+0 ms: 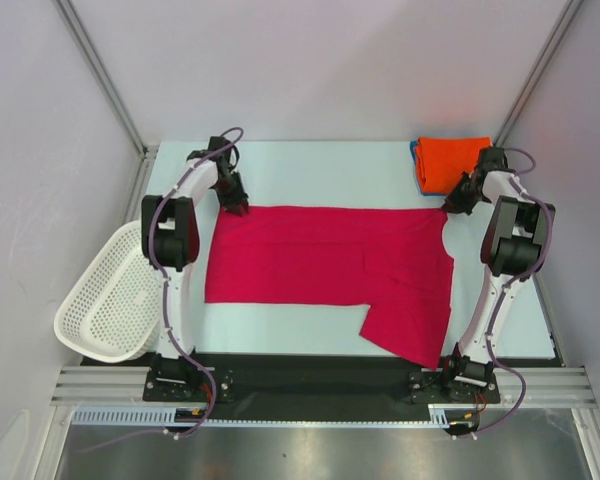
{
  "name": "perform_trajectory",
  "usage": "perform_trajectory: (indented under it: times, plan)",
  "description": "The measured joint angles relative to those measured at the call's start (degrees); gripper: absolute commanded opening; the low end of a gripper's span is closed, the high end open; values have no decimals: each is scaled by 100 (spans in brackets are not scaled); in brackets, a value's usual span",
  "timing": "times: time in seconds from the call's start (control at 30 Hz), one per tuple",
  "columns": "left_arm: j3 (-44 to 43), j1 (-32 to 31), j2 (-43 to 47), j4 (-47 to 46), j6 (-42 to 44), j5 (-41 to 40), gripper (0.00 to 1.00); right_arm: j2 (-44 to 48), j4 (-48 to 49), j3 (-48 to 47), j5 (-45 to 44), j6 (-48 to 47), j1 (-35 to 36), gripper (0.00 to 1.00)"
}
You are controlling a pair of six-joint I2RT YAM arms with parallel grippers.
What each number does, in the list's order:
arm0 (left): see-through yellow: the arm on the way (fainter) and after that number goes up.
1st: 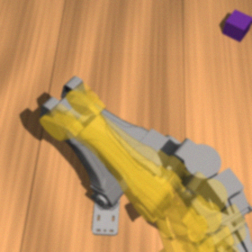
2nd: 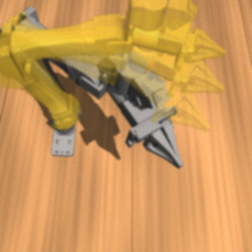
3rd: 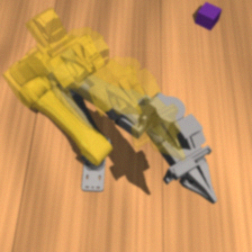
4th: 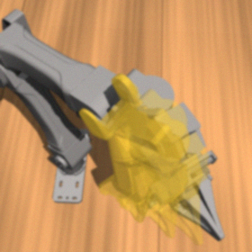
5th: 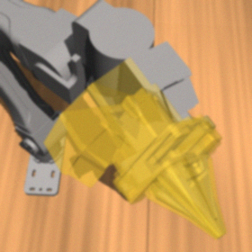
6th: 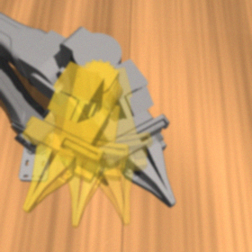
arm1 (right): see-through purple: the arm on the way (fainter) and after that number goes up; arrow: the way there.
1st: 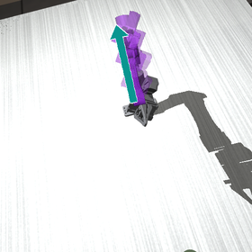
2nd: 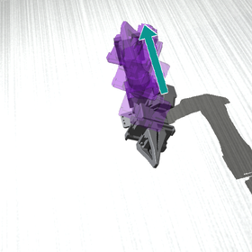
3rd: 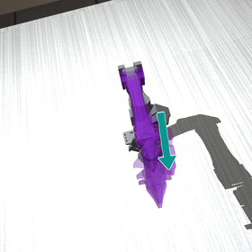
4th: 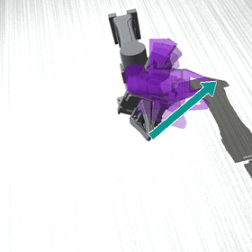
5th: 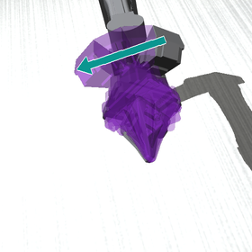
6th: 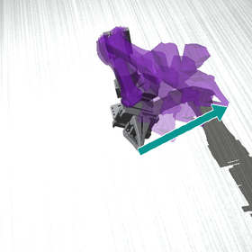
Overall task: Fold and stack the t-shirts
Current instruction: Fold the tshirt
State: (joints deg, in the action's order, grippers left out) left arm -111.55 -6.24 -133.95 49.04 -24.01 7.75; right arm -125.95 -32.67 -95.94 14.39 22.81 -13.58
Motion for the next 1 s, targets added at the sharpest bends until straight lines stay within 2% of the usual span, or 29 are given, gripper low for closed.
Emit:
perform_trajectory:
  times: [0.03,0.1,0.13,0.2,0.23,0.3,0.37,0.5,0.63,0.77,0.87,1.0]
  plan:
    - [-70,0,-35,15,2,2,31,-55,15,-101,-2,-24,0,0]
    - [-195,-2,-98,17,2,2,32,-203,-37,-396,-11,-63,0,20]
    - [-219,-2,-107,2,4,-7,34,-262,-85,-533,-46,-76,2,38]
    - [-243,-2,-107,-15,33,-48,46,-348,-428,-896,-227,-98,7,50]
    - [-256,-2,-92,-17,35,-90,50,-363,-621,-1082,-356,-90,9,61]
    - [-256,-2,-13,24,61,-203,69,-348,-1062,-1421,-728,-101,33,67]
    - [-254,-20,173,118,70,-337,80,-212,-1451,-1558,-1196,-149,44,72]
    - [-79,-59,929,177,76,-555,79,352,-2184,-1349,-1873,-197,50,76]
    - [809,-168,2166,144,50,-767,71,1390,-2612,-678,-2162,-195,136,76]
    - [2452,-321,3532,-155,-50,-791,65,2439,-2920,-310,-2127,-186,605,72]
    - [3650,-459,4192,-269,-111,-874,60,3060,-3025,4,-1961,-105,1207,66]
    - [4898,-721,4715,-389,-251,-1038,59,3930,-3042,1207,-1486,111,1858,62]
